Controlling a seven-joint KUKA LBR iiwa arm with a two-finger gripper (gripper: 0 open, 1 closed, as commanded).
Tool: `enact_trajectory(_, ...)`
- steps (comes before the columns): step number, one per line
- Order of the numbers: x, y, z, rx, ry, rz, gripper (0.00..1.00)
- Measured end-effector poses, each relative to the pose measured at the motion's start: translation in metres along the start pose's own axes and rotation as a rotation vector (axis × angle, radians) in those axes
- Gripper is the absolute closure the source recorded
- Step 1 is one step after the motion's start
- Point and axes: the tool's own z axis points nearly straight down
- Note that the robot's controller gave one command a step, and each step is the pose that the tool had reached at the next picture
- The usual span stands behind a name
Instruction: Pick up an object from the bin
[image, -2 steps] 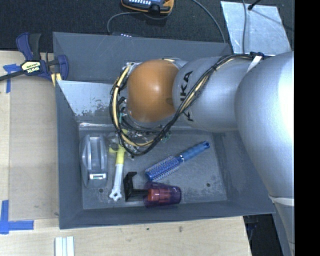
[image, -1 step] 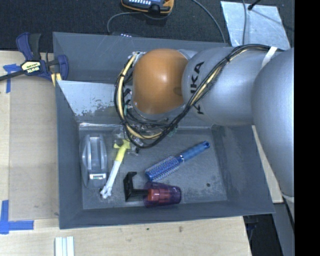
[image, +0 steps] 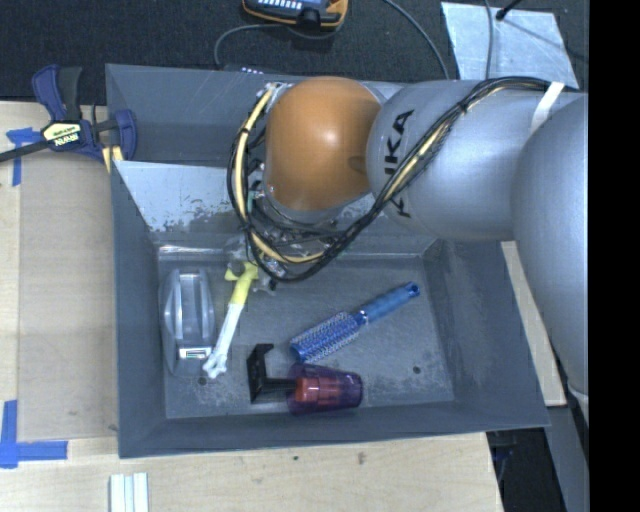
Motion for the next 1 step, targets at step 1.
enact_trajectory(1, -0.0168, 0.0053, -0.1664, -0.005, 0.005, 0.041, 1.0)
